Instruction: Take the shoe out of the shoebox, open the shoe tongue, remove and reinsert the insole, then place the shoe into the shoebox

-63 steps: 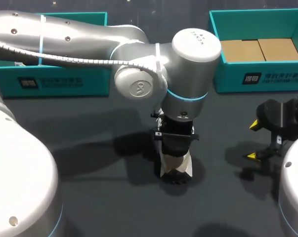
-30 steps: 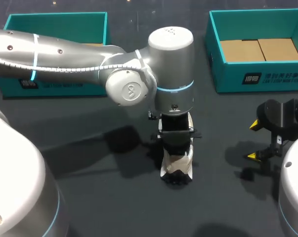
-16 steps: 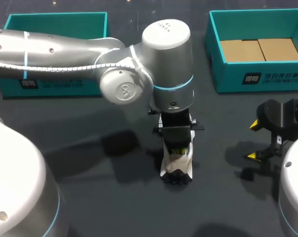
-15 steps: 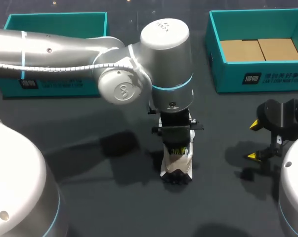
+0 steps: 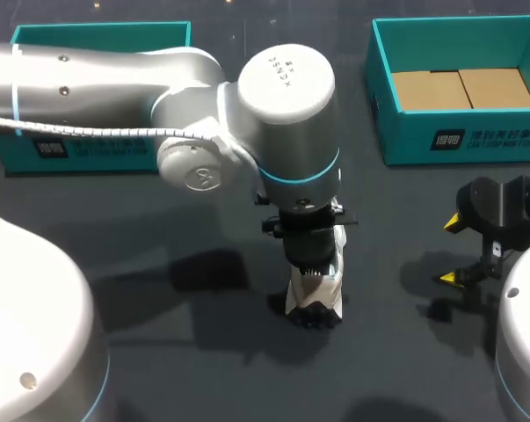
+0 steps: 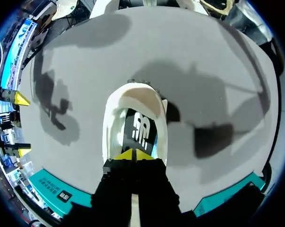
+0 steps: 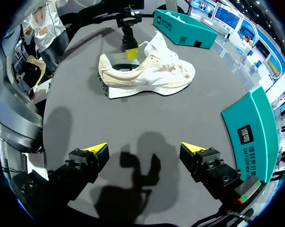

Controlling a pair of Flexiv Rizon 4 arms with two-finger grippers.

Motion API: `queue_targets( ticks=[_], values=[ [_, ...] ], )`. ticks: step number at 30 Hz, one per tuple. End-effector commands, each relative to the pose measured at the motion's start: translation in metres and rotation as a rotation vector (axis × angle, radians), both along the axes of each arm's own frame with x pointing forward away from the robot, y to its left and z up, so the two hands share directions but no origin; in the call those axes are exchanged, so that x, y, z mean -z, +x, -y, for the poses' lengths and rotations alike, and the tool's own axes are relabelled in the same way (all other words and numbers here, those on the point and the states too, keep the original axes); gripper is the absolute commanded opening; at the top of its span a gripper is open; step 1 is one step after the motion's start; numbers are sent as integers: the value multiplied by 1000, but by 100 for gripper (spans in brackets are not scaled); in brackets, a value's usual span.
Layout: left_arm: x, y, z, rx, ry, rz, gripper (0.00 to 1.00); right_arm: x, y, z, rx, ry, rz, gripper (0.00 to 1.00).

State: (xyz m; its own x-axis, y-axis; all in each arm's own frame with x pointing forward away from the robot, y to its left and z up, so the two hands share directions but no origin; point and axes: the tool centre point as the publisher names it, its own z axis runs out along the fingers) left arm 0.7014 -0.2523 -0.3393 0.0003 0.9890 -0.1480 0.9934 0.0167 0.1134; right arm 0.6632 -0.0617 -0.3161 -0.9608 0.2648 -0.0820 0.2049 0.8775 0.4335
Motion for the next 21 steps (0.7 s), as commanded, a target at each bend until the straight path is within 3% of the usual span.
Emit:
queue_targets(
  ticks=[1, 11, 21],
  values=[
    [4, -1, 8, -22, 26, 48, 15, -1, -2, 0, 1, -3, 2, 100],
    [12, 10, 17, -49, 67, 33, 32, -1, -2, 0, 1, -3, 2, 100],
    [16, 17, 17, -57, 86, 34, 39, -1, -2, 0, 1, -3, 2, 100]
  ],
)
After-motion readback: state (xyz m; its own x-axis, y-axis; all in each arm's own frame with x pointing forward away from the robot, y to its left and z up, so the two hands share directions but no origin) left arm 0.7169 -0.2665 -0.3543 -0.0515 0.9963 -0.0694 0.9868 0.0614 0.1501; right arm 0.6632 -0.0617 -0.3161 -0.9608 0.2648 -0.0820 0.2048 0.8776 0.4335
